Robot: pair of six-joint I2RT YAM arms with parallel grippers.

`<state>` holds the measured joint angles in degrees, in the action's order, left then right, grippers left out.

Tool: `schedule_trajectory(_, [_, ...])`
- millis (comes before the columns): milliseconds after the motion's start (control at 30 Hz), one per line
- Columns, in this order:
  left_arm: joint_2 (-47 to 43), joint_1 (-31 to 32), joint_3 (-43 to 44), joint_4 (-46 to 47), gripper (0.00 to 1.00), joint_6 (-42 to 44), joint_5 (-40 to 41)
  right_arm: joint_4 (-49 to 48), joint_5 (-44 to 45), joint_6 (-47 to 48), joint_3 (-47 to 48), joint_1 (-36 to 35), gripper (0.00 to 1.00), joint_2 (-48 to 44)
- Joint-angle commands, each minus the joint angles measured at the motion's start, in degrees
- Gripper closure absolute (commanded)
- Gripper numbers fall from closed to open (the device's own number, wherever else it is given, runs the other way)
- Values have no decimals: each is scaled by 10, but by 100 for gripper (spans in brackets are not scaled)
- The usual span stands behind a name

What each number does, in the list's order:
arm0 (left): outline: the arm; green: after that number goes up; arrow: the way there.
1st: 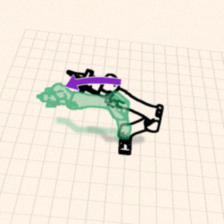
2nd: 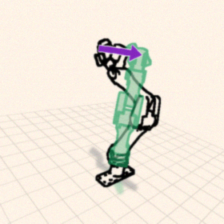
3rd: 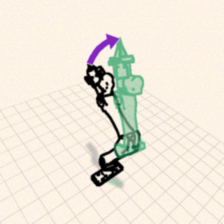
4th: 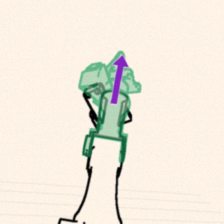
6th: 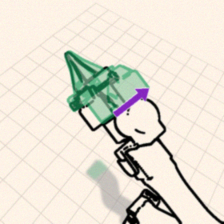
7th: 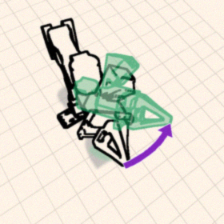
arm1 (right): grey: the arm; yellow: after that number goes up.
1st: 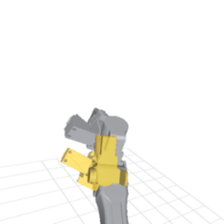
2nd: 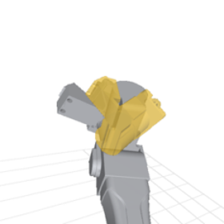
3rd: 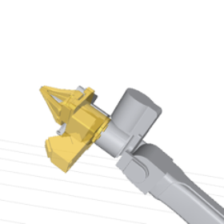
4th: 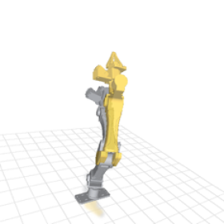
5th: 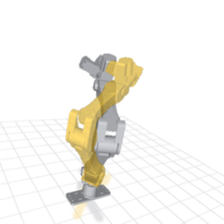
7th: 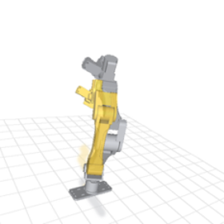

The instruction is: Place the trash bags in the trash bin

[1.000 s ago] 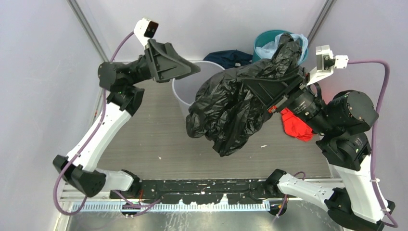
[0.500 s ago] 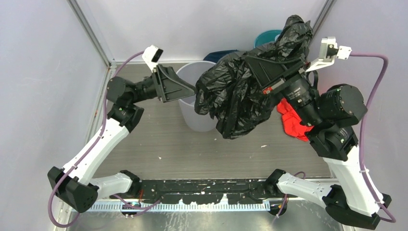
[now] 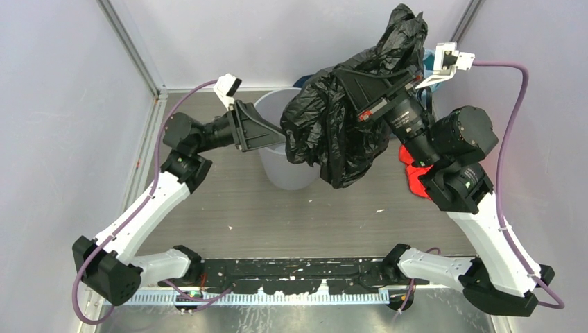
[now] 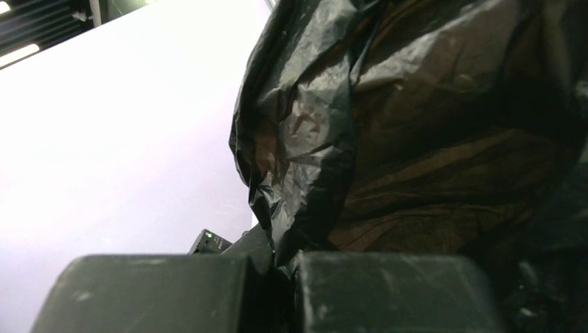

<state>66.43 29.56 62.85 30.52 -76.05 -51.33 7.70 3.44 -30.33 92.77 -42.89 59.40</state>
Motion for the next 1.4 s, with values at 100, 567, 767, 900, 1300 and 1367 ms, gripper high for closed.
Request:
schedule_trajectory(100, [-9,10,3,-27,39,52,13,-48,14,1,12,0,99,-12])
schedule_trajectory(567, [8,54,22,-74,85,96,85,-91,1,-39,-19,-1,99,-7])
schedule_trajectory(767, [-8,53,40,-108,100,116,102,-62,15,-35,-47,-1,99,-47])
schedule_trajectory(900, [-22,53,66,-159,100,143,108,-38,29,-23,-60,0,99,-73])
schedule_trajectory(1300, [-45,30,133,-260,100,183,115,14,62,4,-63,0,99,-131])
schedule_trajectory(1367, [-44,28,147,-267,100,184,113,20,64,6,-63,0,99,-137])
